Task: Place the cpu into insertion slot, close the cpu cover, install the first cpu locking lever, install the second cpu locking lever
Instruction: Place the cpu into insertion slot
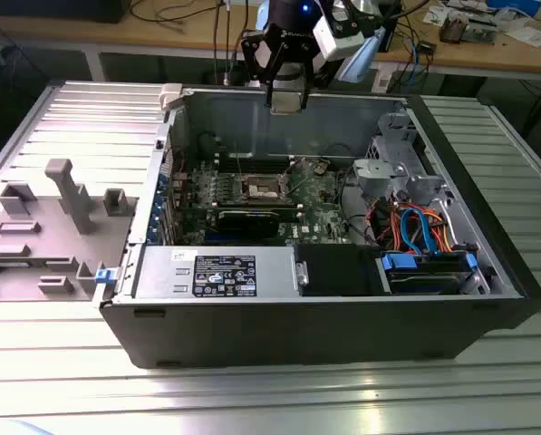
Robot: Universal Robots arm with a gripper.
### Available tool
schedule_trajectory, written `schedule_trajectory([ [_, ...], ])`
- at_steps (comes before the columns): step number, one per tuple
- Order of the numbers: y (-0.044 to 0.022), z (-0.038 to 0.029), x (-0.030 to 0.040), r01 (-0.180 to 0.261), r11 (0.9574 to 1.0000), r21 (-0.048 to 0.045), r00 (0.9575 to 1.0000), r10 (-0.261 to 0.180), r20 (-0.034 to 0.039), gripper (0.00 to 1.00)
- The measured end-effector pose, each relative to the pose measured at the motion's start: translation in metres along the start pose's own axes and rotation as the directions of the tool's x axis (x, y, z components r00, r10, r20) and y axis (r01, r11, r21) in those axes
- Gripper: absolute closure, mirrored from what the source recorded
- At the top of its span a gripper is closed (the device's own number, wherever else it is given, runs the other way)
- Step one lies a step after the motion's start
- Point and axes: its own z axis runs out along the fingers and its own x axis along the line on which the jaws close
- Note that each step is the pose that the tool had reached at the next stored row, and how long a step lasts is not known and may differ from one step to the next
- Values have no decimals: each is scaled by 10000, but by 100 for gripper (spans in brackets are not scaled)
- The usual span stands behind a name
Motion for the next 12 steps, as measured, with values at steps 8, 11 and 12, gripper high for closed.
schedule_trajectory([
  [8, 0, 0, 0, -18, 10000, 0, 10000, 18, 2, 45],
  [11, 0, 1, 0, -319, 9995, -6, 9995, 319, 29, 45],
  [12, 0, 1, 0, -402, 9992, -8, 9992, 402, 36, 45],
])
